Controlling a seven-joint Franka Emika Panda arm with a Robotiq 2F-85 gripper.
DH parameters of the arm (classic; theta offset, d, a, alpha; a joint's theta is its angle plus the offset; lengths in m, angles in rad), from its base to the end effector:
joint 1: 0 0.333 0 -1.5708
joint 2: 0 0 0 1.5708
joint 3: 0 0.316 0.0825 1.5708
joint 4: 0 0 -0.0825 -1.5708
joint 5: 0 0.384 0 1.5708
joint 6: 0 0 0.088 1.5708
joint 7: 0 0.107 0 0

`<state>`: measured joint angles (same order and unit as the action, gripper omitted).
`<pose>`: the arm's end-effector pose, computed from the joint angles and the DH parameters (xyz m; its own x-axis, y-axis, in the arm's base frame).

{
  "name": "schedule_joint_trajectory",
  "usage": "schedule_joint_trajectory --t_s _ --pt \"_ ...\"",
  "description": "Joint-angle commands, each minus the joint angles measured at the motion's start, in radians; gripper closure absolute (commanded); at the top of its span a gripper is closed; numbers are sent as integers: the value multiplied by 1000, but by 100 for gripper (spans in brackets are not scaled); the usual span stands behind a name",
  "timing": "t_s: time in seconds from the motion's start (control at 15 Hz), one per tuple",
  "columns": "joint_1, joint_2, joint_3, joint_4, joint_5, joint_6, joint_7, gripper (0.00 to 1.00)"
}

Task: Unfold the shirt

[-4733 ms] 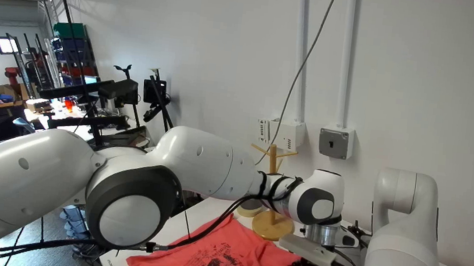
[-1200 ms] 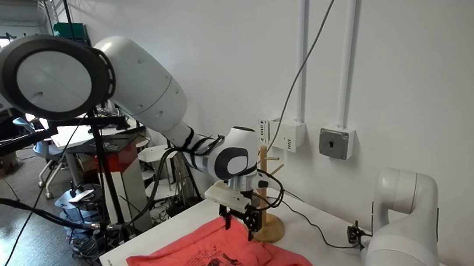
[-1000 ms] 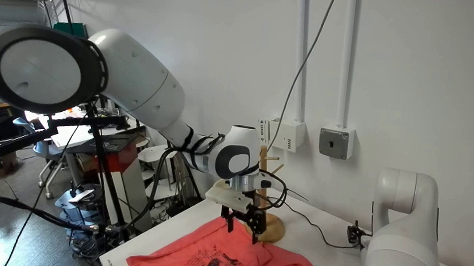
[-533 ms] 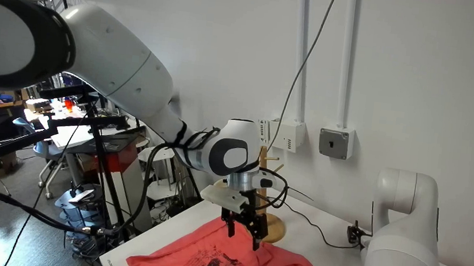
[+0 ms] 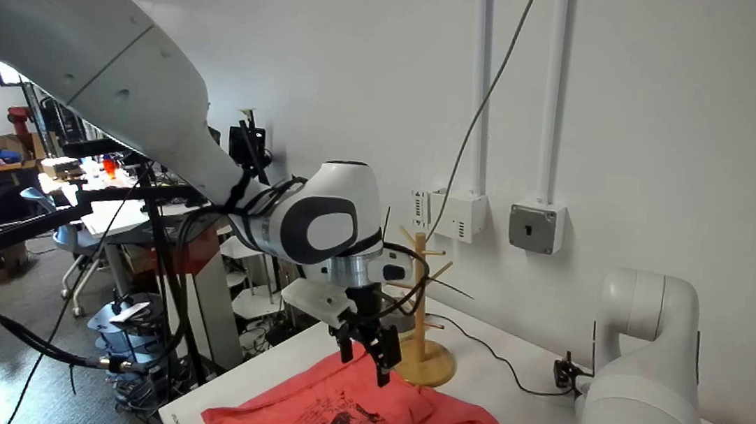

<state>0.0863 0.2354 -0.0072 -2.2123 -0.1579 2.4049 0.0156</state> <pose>0.5447 0.0421 0.2680 0.9826 0.1794 -0.0473 0.1834 -0.9776 0.1030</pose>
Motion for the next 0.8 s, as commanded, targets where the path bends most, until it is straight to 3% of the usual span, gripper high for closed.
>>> schedule_joint_trajectory --t_s 0.0,0.07,0.73 --pt "-26 -173 9 -184 45 99 19 0" --pt "-15 -70 12 -72 17 37 5 0" --pt "-14 -73 16 -83 18 42 6 0"
